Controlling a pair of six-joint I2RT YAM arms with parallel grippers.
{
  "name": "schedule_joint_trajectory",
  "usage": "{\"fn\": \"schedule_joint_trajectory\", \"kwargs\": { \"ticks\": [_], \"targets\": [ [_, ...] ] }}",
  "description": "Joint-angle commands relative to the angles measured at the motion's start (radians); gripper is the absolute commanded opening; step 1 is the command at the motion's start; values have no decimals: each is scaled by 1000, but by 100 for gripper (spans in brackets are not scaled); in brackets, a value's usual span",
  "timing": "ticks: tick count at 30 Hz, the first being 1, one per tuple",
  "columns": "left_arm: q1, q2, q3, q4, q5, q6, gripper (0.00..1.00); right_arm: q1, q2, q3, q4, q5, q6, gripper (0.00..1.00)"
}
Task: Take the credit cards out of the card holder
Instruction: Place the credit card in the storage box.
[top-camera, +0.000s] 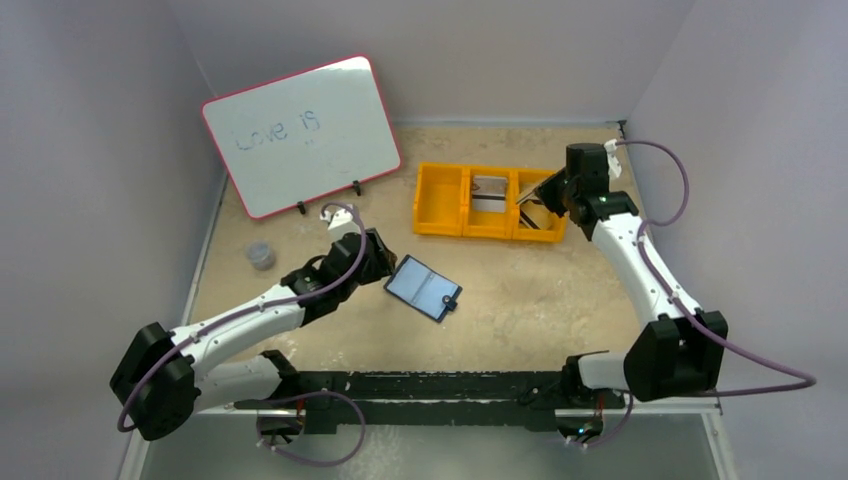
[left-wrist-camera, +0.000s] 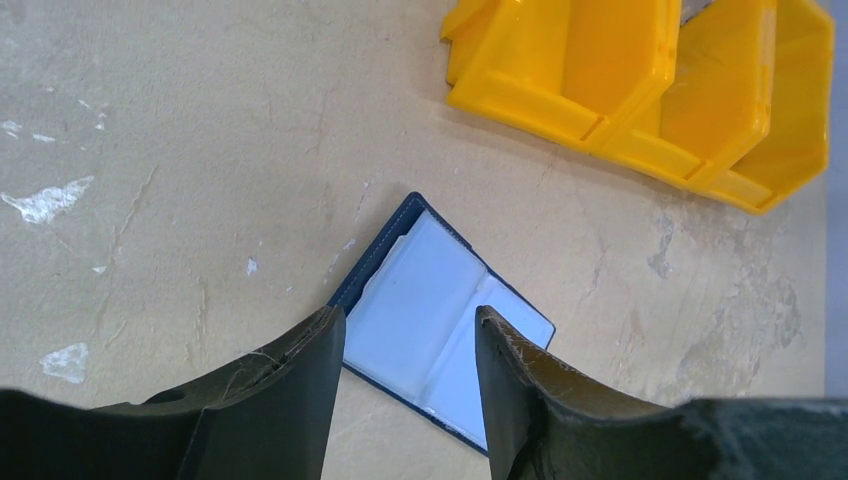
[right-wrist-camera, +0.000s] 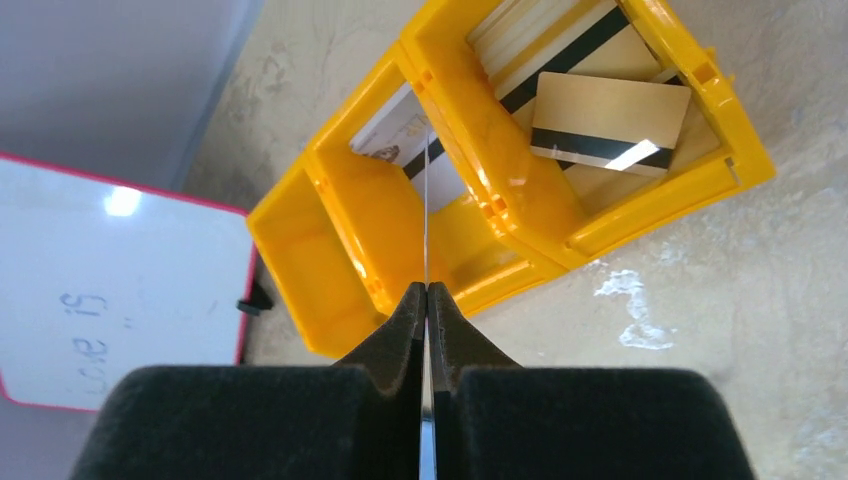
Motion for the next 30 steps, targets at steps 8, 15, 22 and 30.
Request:
{"fn": "schedule_joint_trajectory", "kwargs": {
  "ticks": [8, 15, 22, 30],
  "targets": [
    [11, -12, 103, -53, -49, 60, 50, -59, 135, 188, -200, 45, 365, 0],
    [18, -24, 128, -87, -69, 77, 51, -115, 251, 260, -304, -60, 468, 0],
    [21, -34, 138, -113, -72, 84, 50, -130, 278, 238, -292, -55, 543, 0],
    [22, -45, 135, -124, -73, 83, 50, -158, 270, 228, -345, -9, 595, 0]
  ]
}}
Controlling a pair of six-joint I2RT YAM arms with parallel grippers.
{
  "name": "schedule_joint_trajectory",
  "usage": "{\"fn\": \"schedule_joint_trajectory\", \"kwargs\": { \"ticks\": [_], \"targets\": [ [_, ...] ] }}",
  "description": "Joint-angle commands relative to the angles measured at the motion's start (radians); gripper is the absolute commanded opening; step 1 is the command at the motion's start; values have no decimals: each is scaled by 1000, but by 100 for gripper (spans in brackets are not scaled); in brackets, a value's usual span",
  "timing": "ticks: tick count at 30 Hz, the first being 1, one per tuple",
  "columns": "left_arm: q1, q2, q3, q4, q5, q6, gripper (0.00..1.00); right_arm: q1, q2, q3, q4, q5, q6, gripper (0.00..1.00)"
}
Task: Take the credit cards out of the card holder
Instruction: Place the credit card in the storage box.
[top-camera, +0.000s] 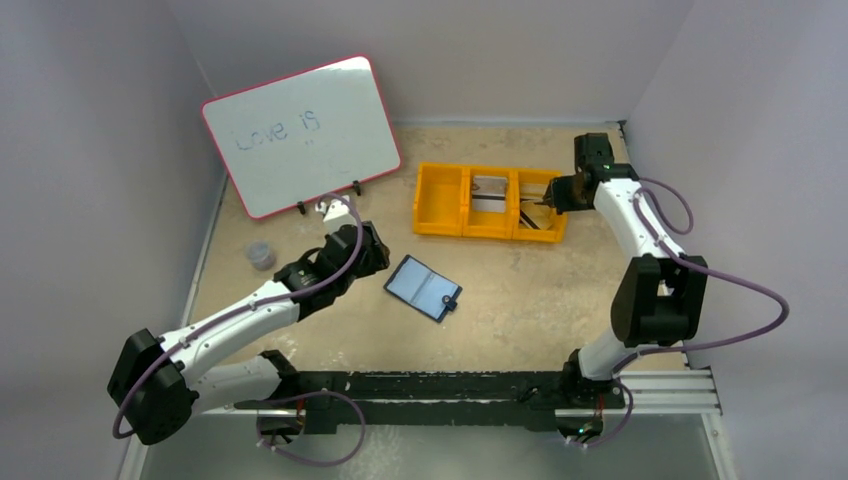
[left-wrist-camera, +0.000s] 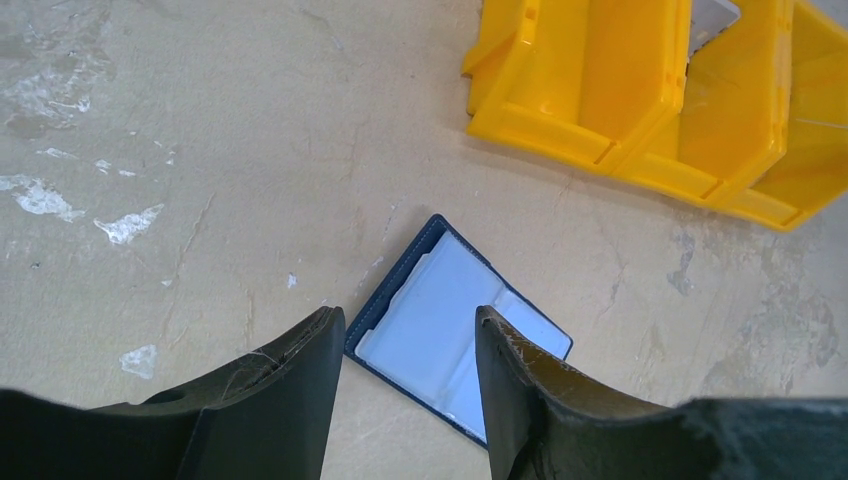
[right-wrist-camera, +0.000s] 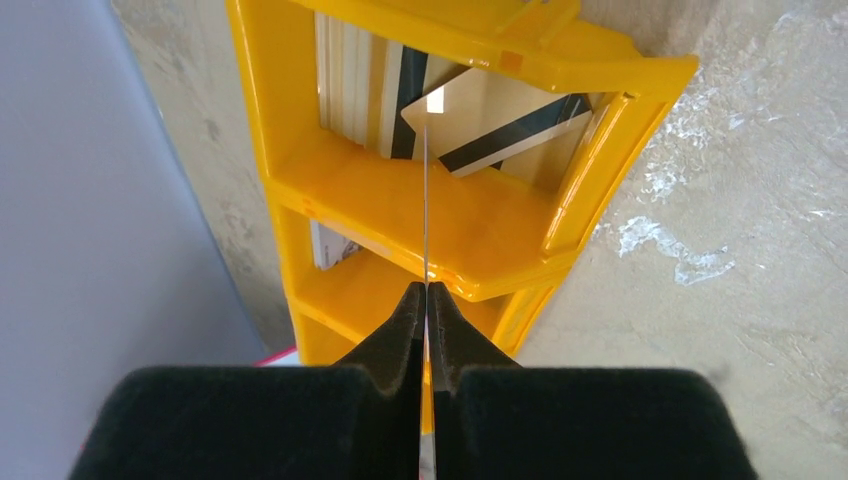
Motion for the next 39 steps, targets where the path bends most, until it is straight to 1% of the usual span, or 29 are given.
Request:
{"fn": "schedule_joint_trajectory", "kwargs": {
  "ticks": [1, 7, 21, 27, 29, 32, 33, 35, 39],
  "targets": [
    [9, -22, 40, 5, -26, 18, 51, -19, -29, 29, -67, 64, 59, 0],
    [10, -15, 40, 8, -26, 11, 51, -28, -9, 24, -49, 61, 60, 0],
    [11, -41, 43, -17, -60, 9, 51, -37, 197, 118, -60, 11, 26, 0],
    [11, -28, 47, -12, -52, 8, 51, -37, 218, 124, -37, -8, 9, 0],
    [10, -28, 47, -11, -53, 8, 51, -38, 218, 122, -11, -21, -8, 11],
    [10, -30, 45, -10, -55, 6, 51, -37, 219, 135, 8, -32, -31, 21],
    [10, -31, 45, -12, -55, 6, 50, -37, 218, 144, 9, -28, -40, 22],
    [11, -32, 44, -13, -56, 6, 51, -37, 214, 167, 10, -13, -54, 28],
    [11, -30, 41, -8, -54, 2, 51, -37, 211, 253, -32, 43, -93, 28]
  ]
}}
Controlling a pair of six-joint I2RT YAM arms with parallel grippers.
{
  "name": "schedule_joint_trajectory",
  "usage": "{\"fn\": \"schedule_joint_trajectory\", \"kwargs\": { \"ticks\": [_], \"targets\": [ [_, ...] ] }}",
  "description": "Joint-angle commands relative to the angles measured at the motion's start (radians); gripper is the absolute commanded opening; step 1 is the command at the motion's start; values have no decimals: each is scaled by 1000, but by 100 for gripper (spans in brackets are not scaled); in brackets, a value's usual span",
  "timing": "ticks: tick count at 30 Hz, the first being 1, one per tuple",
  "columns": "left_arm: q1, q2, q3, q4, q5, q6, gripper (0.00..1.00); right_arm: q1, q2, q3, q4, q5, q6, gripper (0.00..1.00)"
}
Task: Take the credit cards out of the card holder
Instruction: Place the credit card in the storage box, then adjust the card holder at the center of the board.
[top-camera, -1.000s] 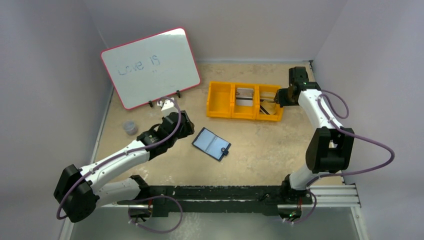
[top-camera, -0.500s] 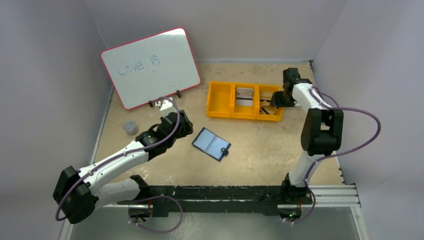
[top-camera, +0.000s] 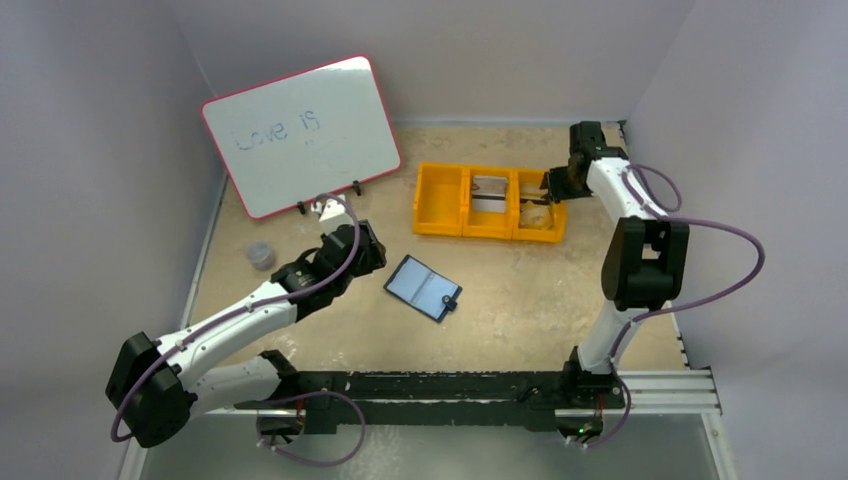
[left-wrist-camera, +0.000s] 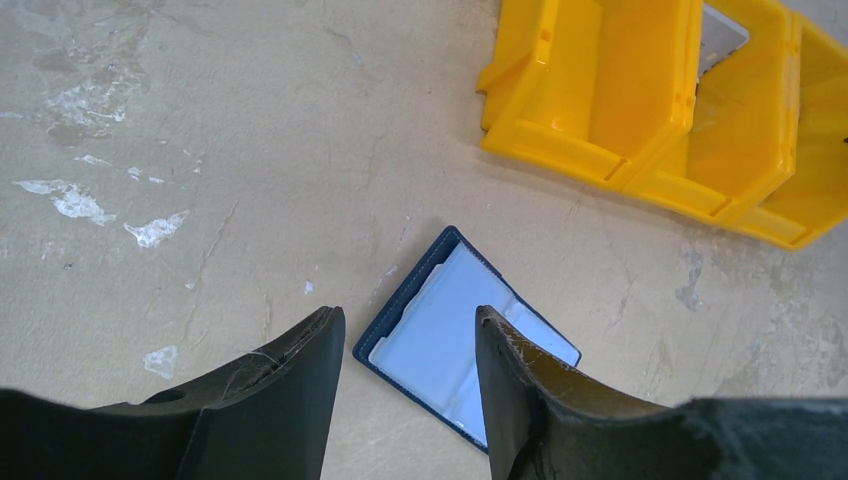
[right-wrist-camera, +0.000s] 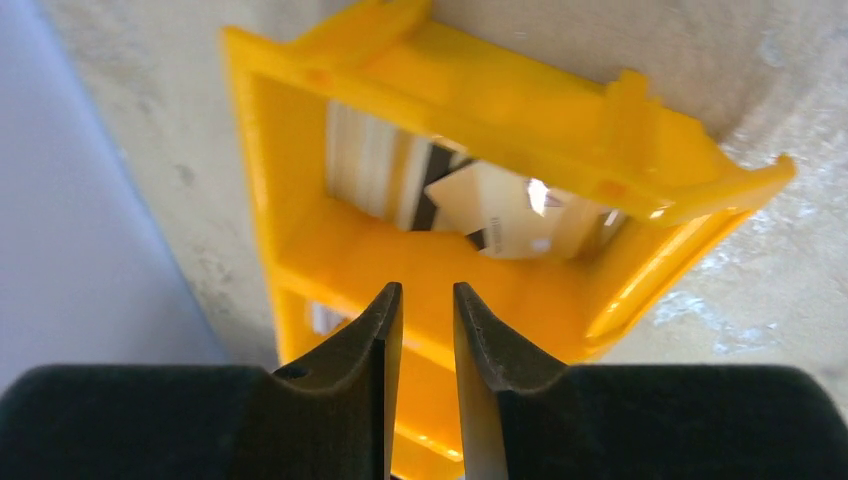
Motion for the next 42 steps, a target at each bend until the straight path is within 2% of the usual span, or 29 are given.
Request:
{"fn": "schedule_joint_trajectory", "kwargs": {
  "ticks": [1, 4, 6, 9, 12, 13, 14, 16, 19, 22, 23, 31, 36, 40, 42],
  "targets": [
    [6, -8, 37, 16, -18, 2, 51, -5, -31, 123, -33, 69, -62, 28],
    [5, 1, 38, 23, -12, 6, 51, -5, -45, 168, -40, 106, -174, 27],
    [7, 8, 37, 24, -20, 22, 52, 1, -86, 136, 50, 88, -348, 23],
    [21, 37, 42, 27, -9, 49, 56, 22, -232, -60, 265, -35, -604, 23],
    [49, 94, 47, 53, 59, 84, 61, 69, -456, -352, 469, -184, -740, 29],
    [65, 118, 48, 68, 97, 91, 62, 90, -527, -445, 538, -238, -759, 35],
    [76, 140, 47, 84, 128, 96, 62, 114, -580, -514, 559, -274, -767, 41],
    [93, 189, 44, 121, 183, 109, 62, 192, -639, -593, 546, -307, -783, 45],
    [101, 256, 45, 164, 254, 135, 62, 333, -633, -673, 527, -301, -750, 49],
    [103, 276, 28, 191, 294, 127, 61, 468, -612, -732, 540, -256, -694, 65],
    [103, 274, 12, 213, 314, 126, 61, 501, -602, -738, 533, -229, -684, 67],
    [106, 347, -48, 285, 390, 107, 62, 631, -468, -747, 521, -236, -689, 68],
    [107, 408, -73, 333, 438, 100, 61, 641, -443, -783, 559, -242, -680, 70],
    [106, 430, -98, 392, 539, 96, 54, 641, -349, -748, 601, -269, -676, 69],
    [106, 409, -124, 421, 579, 75, 51, 641, -354, -746, 615, -233, -648, 69]
  ]
}}
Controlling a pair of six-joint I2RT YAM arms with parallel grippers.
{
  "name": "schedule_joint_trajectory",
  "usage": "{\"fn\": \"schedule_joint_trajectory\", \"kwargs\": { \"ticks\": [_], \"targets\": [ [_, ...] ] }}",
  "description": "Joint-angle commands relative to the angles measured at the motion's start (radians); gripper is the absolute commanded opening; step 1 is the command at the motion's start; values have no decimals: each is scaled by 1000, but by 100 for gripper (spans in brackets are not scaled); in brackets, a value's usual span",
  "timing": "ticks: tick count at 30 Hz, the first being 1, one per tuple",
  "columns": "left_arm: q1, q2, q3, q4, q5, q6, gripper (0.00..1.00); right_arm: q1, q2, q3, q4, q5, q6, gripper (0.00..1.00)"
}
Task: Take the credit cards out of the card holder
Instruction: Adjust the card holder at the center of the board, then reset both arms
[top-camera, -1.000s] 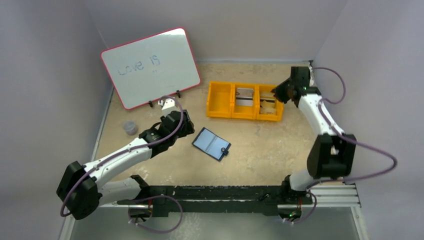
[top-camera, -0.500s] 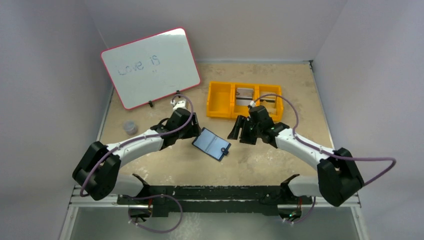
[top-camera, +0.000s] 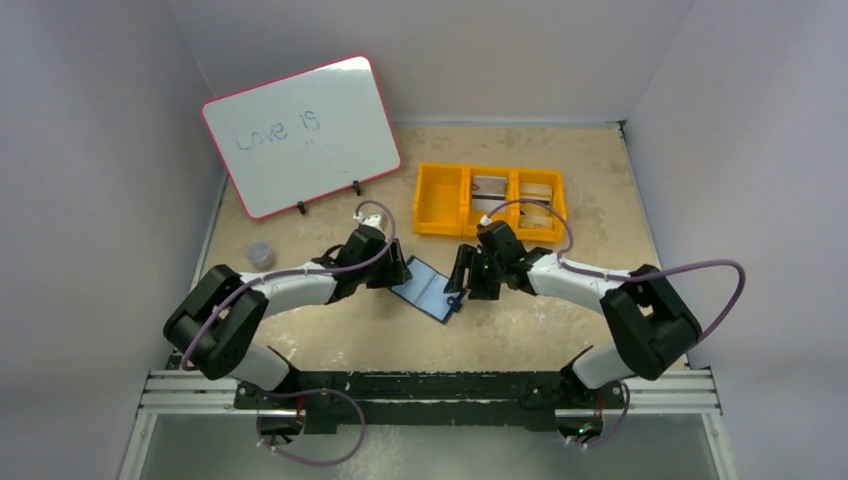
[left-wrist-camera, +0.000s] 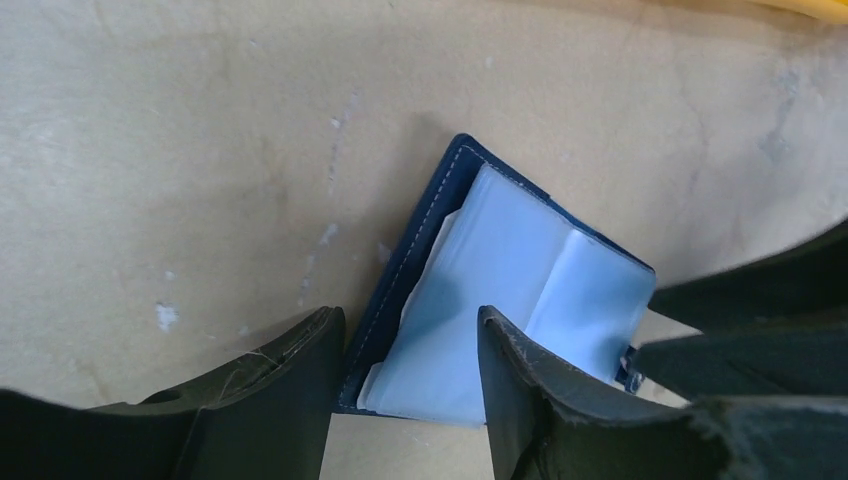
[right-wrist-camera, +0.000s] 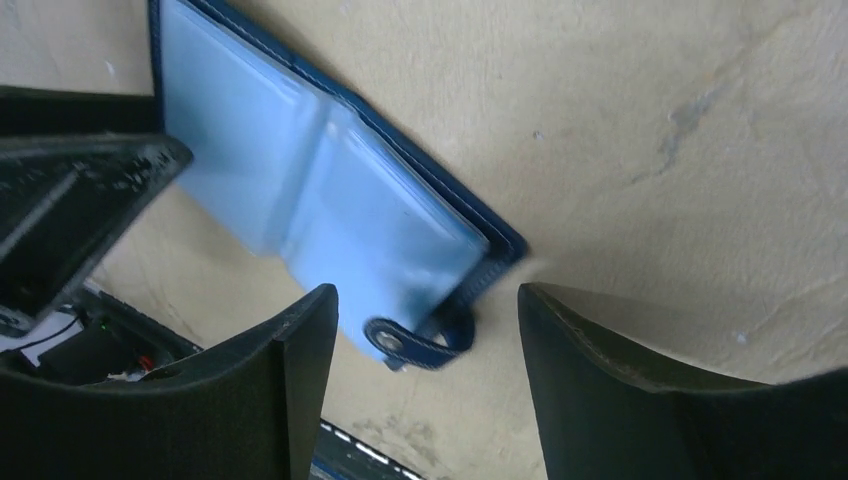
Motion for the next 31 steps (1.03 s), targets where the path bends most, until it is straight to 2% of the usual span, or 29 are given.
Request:
{"fn": "schedule_joint_trajectory", "kwargs": {
  "ticks": [1, 4, 7, 9, 13, 15, 18, 22, 24, 27, 31],
  "targets": [
    [5, -31, -73, 110, 141, -47, 51, 0, 0, 21, 69, 10, 33, 69],
    [5, -105, -136, 144, 167, -88, 49, -16, -38, 51, 76, 38, 39, 71],
    [5, -213, -121, -54, 15, -56, 47, -19, -74, 161, -113, 229, 25, 72],
    [6, -325, -127, -120, -78, -78, 50, -20, -111, 206, -197, 390, 27, 75],
    [5, -519, -66, -241, -264, -76, 63, -20, -223, 269, -229, 618, -54, 76],
    [5, -575, 2, -323, -388, -55, 65, -19, -301, 316, -185, 713, -134, 77],
    [5, -630, 121, -424, -554, -12, 69, -20, -427, 310, -15, 745, -334, 80],
    [6, -635, 261, -535, -745, 35, 73, -20, -534, 301, 124, 767, -510, 92],
    [5, -624, 318, -583, -822, 31, 74, -20, -549, 309, 127, 783, -545, 95],
    [5, -612, 386, -635, -858, 52, 75, -20, -554, 322, 105, 794, -541, 96],
    [6, -645, 375, -590, -872, 67, 77, -20, -568, 298, 124, 785, -526, 97]
  ]
}}
